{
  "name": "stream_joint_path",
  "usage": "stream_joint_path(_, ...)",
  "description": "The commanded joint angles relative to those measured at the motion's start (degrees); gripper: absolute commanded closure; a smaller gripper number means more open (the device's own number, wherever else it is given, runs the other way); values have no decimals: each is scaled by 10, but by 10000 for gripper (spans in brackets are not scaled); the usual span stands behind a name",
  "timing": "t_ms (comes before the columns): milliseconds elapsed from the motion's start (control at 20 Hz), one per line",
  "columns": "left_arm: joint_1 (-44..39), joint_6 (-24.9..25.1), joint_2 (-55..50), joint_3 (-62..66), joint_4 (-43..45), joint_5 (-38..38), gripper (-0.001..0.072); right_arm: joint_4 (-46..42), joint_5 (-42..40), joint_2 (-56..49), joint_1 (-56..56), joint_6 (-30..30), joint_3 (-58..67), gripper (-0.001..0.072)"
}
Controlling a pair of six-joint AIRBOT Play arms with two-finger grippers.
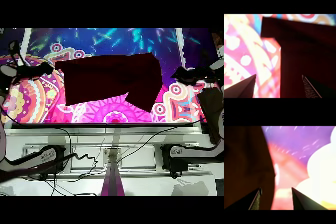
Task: Fold the clothes and pants, and hang the long-sleeved shirts on hangers.
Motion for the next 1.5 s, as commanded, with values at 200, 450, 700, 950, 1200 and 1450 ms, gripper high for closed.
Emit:
stream_joint_path(200, 110, -12, 0, -1, -2, -199, 86, 145, 7, -95, -7, -26, -30, 270)
stream_joint_path(450, 123, -1, -1, -25, 0, -217, 87, 170, -31, -113, -7, -47, -30, 351)
stream_joint_path(700, 122, 2, -11, -84, -4, -222, 87, 189, -56, -113, 14, -97, -30, 594)
stream_joint_path(950, 120, 23, -12, -120, -7, -226, 129, 187, -75, -112, 42, -126, -30, 698)
stream_joint_path(1200, 120, 56, -14, -165, -51, -239, 168, 185, -75, -112, 44, -126, -30, 698)
stream_joint_path(1450, 98, 85, -55, -189, -101, -209, 175, 184, -73, -112, 44, -126, -30, 698)
